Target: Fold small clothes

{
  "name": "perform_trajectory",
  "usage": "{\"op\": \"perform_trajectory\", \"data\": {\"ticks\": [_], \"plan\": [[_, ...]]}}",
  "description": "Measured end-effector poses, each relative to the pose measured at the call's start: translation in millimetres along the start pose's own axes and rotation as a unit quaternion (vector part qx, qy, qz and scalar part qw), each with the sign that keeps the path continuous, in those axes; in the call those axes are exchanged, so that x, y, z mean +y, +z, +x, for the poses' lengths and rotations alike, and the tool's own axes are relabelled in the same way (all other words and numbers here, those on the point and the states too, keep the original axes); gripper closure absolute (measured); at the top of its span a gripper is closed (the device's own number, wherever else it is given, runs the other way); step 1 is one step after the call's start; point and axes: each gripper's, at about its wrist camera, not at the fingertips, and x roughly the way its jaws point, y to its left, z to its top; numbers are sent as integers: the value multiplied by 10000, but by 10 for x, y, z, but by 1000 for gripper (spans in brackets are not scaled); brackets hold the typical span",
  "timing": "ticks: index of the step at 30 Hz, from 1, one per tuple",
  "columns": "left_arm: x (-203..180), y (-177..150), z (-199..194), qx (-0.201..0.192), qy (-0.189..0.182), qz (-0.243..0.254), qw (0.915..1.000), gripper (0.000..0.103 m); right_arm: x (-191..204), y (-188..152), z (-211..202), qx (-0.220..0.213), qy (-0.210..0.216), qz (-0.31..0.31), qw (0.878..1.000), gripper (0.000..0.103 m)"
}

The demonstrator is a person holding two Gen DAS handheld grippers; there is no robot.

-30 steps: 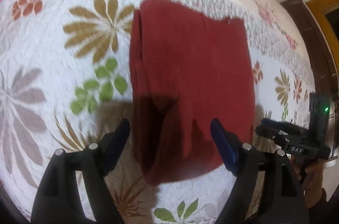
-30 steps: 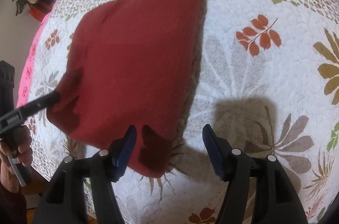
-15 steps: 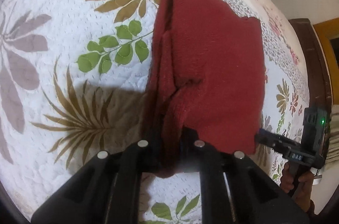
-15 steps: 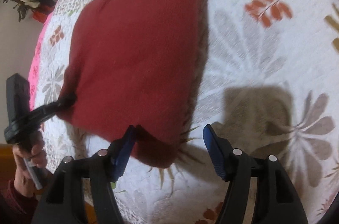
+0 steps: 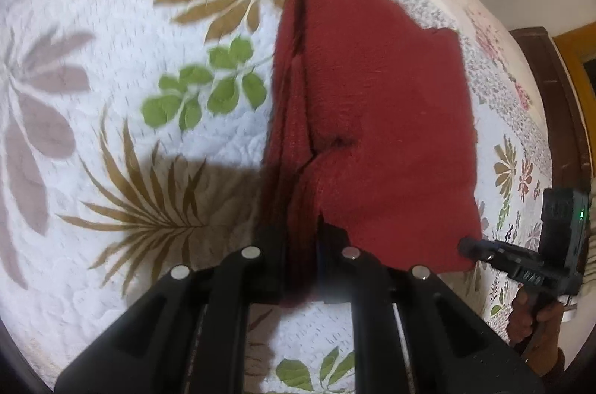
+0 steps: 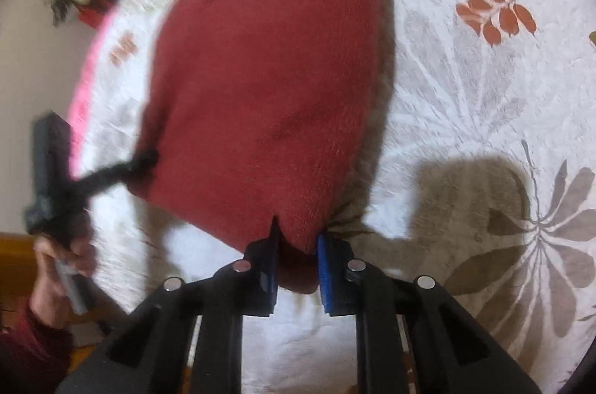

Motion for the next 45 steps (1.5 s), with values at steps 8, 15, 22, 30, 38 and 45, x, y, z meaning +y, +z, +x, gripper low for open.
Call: {"op": "perform_trajectory", "data": {"ticks": [8,15,22,30,38,45], "plan": [[-126,145,-147,16,273,252,9993,43,72,125,-93,90,-242,-324,9991,70],[-213,886,-325,-464,124,245,9985,29,-81,685,-507,-620,-399,-174,9971,57],[-327,1547,73,-328,-187,30,9993,73,-106,1178,-350,-753,-434,-61,9962,53],[-392,1715,46,-713,79,378,9967,94,-76,1245,-158,-689,-473,-219,9963,53],[-295,1688,17,-550,-111,296,9980,64,-129,1247,-187,-690,-343,-137,9969,52],[-215,1364,-199,-131,-557,491,9972,13,-122,1177,-381,-846,-84,-194,9962,33]]}}
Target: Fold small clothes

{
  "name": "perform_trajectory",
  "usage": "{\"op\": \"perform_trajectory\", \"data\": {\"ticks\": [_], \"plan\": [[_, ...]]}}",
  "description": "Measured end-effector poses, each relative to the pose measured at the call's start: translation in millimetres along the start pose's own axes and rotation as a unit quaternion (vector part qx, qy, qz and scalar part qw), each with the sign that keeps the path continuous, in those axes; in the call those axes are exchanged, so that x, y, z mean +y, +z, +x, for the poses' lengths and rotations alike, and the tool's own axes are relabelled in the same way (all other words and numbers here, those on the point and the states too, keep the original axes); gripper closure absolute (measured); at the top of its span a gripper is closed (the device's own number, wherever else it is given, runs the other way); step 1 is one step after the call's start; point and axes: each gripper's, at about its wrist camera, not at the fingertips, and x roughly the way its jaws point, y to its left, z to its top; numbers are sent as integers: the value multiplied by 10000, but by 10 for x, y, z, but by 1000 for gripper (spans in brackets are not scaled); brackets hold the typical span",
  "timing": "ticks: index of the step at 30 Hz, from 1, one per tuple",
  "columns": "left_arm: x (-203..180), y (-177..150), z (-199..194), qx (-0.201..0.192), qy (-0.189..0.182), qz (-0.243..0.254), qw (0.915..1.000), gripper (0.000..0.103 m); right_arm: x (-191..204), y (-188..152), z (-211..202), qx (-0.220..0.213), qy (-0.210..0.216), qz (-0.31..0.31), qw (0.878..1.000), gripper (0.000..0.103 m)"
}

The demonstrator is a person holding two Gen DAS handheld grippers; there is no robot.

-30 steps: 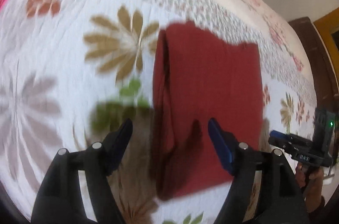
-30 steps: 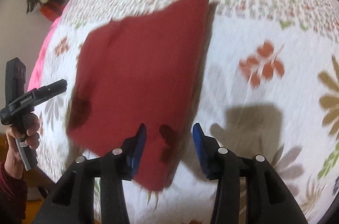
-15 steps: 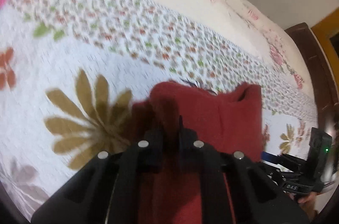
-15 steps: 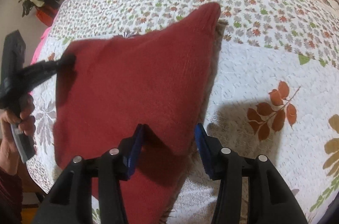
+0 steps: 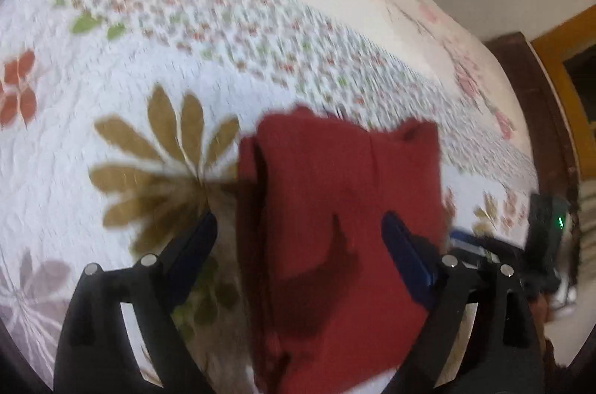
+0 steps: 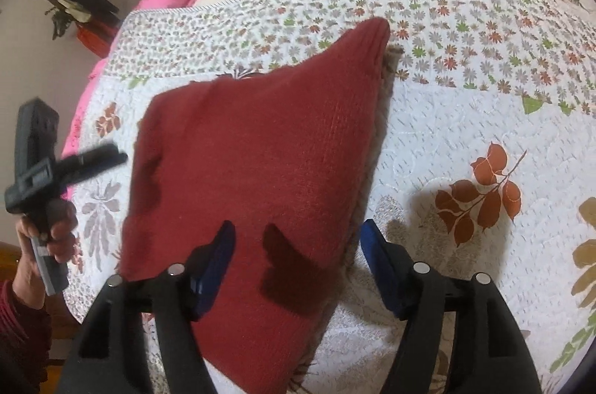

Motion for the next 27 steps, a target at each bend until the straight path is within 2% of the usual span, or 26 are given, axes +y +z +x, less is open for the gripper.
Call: {"op": "perform_trajectory", "data": {"ticks": [3,5,7,9,13,16,19,23,24,25,26,27], "plan": [[68,-86,155,284,16,2,9996,13,-18,-3,56,65,-76,14,9999,32],[115,-121,311,484,-202,-97,9986,13,-16,-2,109,123,-58,59,9999,32],[136,-132,443,584,-215,-130,9980,13,-28,-29,150,187,-10,59,9998,32],[146,-132,546,645,-170,-97,9977,13,-10,-45,199,251,-16,14,9997,31],[125,-92,682,735,-340,-90,9967,13,25,-47,315,330,-3,-38,9994,29],[59,-58,769,847,-353,98,9957,13,4,-36,401,358,118,81,9993,26],[116,-34,841,944,-585,115,9937,12,-55,-23,511,414,280,263,9984,23],[129,-44,868,908,-661,147,9936,14,-125,-8,673,497,550,529,9958,22],[112,-52,862,879,-627,183,9940,18,-136,-7,712,511,634,584,9950,25],[98,-54,861,868,-663,187,9938,36,-137,-6,738,519,742,622,9939,32],[82,-60,873,905,-850,113,9922,52,-133,-4,744,513,765,659,9936,34],[62,-66,878,871,-879,21,9923,53,-119,0,740,499,758,654,9937,40]]}}
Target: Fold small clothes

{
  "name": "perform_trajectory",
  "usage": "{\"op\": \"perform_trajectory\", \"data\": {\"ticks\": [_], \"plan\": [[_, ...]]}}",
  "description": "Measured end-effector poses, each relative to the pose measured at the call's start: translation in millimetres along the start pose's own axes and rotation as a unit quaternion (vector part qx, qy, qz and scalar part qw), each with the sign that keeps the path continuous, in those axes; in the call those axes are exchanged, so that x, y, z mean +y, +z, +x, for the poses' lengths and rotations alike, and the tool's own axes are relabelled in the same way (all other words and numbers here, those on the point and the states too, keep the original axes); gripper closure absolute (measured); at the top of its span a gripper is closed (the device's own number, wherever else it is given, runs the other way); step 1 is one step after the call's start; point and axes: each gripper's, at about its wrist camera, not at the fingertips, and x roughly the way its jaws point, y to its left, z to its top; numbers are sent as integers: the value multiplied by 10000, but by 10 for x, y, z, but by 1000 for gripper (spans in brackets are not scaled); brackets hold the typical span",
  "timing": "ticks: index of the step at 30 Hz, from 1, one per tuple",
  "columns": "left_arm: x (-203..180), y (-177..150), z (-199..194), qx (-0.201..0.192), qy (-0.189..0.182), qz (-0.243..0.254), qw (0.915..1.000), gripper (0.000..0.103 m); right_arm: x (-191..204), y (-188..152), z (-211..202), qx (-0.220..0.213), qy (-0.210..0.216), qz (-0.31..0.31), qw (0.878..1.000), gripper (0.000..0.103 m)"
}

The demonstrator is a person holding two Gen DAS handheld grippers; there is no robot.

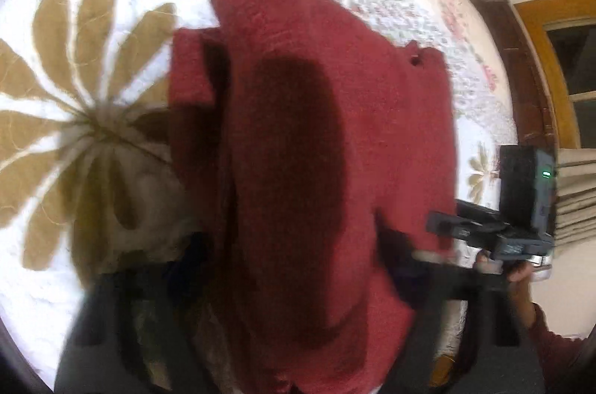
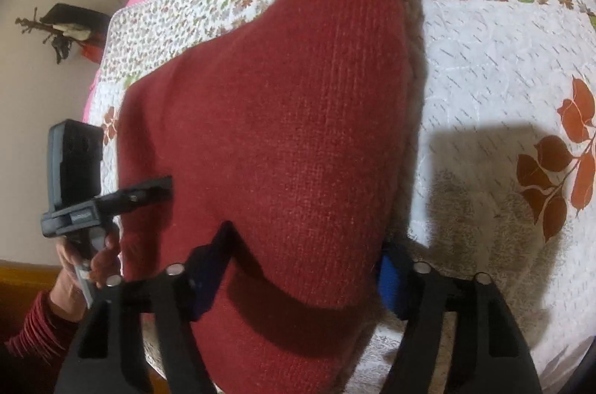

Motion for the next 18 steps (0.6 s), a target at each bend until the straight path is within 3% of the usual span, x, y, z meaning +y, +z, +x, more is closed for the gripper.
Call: {"op": "perform_trajectory", "data": {"ticks": [4,6,11,18], "plan": [[-143,-50,-16,-177,160,106,9997,62,7,-18,-141,-109,285,73,9995,61],[-177,-73,-58,-236,98,46,9997,63,4,-38,-241,-142,440,90,9989,65],[-447,-189,-170,-323,14,114,9994,65,98,-152,-537,-255,417,-168,9987,66],[-1208,-468,-162,-232,-407,364,9982,65,-180,-444,-1327,-428,425,-308,9977,66]]}}
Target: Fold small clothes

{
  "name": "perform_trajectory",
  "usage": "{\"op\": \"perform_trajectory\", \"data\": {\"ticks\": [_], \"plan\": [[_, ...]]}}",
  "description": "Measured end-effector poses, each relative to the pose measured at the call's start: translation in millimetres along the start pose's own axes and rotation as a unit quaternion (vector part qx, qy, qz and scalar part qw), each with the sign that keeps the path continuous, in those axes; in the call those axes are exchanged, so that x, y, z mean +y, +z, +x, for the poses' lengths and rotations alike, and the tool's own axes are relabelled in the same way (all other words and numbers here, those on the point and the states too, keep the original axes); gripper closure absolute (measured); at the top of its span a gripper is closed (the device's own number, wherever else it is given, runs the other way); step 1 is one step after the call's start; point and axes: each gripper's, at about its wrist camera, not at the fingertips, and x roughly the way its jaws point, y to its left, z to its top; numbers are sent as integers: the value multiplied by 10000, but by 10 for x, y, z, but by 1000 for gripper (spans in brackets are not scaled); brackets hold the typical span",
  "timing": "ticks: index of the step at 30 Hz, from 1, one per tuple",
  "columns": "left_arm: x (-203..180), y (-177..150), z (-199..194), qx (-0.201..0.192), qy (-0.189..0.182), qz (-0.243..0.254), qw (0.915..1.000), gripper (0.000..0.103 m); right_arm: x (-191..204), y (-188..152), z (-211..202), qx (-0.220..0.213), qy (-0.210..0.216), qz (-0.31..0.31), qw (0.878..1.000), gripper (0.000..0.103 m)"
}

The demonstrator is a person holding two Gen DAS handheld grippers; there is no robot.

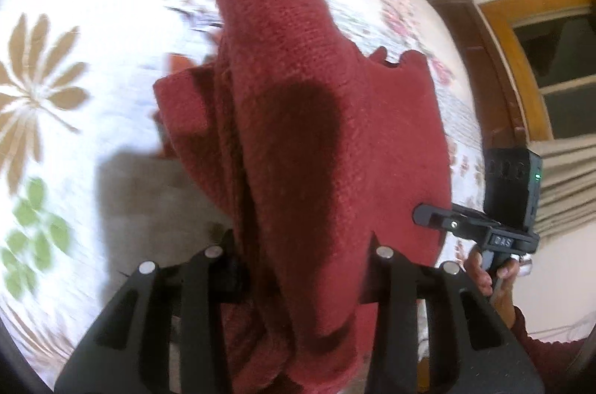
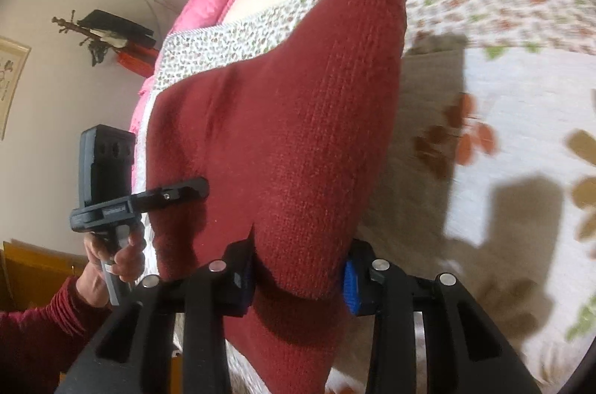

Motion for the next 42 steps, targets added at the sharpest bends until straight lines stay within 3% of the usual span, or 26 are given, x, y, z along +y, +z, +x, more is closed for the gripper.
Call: {"op": "perform_trajectory", "data": {"ticks": [6,13,18,21,23,26,28,33,34,38,42], "plan": [[-674,-253,268,167,-250,203,9993,65,-326,-371,-696,-51,-134,70,9999,66],[-1227,-548,837,404,-198,246,9987,65,-782,-776,-1152,70,-299,228,9993,65],[-1187,-806,1320,567,332,458,9968,63,-1256,-965,-982,284,-384,494,9976,65],[-988,-905,1717,563,898,658,9922,56,-1581,-1028,-652,470,-546,743,9946,63],[-878,-923,1826,441,831,455,9945,49,-1734,-1049,-523,416,-356,964,9938,60],[-962,-923,1810,387,972,395,9937,47,-1786,-1074,-538,339,-206,997,9942,57],[-1107,-959,1760,394,1303,584,9890,42,-1743,-1089,-604,360,-374,816,9953,42],[-1355,-1123,1471,382,1757,876,9798,37,-1589,-1243,-830,374,-594,489,9963,29],[-1314,-1208,1391,391,1789,914,9788,32,-1564,-1336,-857,422,-571,458,9964,28],[-1385,-1437,1289,335,2079,1021,9722,32,-1539,-1715,-802,651,-622,499,9947,28],[-1167,-1575,1271,217,2422,746,9671,32,-1553,-1984,-574,879,-488,704,9924,27]]}}
